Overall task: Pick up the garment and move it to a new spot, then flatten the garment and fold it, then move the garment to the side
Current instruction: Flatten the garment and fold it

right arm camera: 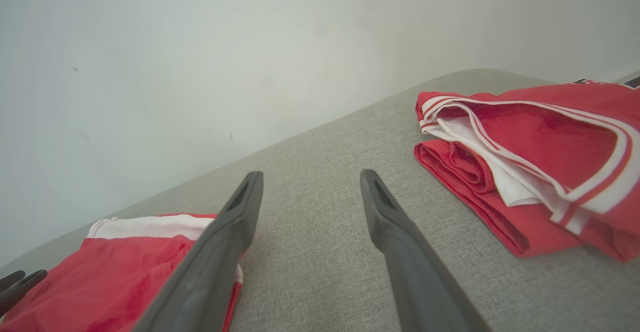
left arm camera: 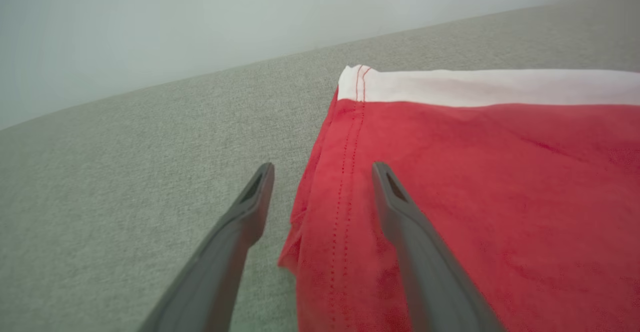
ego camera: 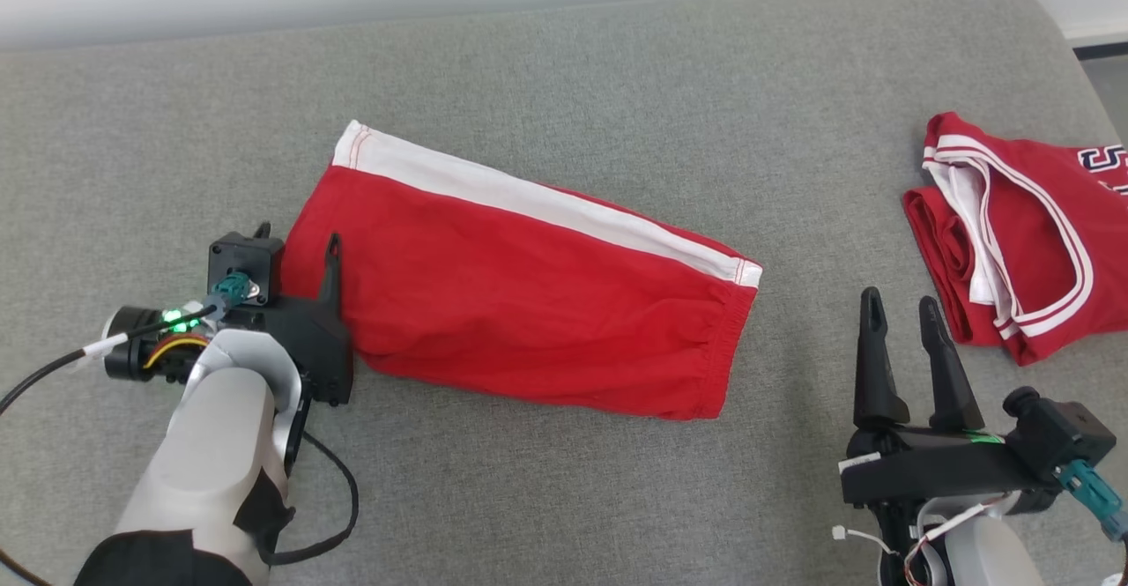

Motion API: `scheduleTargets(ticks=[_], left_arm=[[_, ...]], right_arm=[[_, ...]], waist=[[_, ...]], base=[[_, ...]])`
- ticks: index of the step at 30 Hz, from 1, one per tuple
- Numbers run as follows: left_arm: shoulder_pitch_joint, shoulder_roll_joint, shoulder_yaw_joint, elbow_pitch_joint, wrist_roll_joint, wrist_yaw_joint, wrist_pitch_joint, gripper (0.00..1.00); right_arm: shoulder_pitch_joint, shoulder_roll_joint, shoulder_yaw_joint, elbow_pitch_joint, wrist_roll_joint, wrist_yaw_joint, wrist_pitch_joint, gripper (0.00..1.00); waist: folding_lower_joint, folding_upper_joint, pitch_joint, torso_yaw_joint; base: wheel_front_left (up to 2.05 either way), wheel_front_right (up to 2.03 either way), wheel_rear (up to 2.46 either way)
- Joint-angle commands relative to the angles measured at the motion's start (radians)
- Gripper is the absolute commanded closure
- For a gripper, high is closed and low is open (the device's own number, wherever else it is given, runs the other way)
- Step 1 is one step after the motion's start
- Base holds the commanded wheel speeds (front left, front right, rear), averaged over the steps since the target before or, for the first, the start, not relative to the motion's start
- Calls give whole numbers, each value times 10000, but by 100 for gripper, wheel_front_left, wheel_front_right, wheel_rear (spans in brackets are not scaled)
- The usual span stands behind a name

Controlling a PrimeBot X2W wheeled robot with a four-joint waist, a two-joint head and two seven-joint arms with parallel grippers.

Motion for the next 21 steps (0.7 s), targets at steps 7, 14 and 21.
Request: scheduleTargets(ticks=[7,14,21], left_arm=[[-307,-48,4,942,-361,-205,606,0],[-389,-87,28,1285,-649,-378,540,100],[-186,-63,-65,1601,-801,-417,563,100]], right_arm=[[140,11,70,33,-96,-29,-8,0],[137,11,133,28,43,-29,-6,0],[228,13,121,49,98,-29,-6,0]], waist=[[2,1,-169,-10],[2,1,-213,-54],[2,1,-396,-10]], base=[[0,0,0],[0,0,0],[0,0,0]])
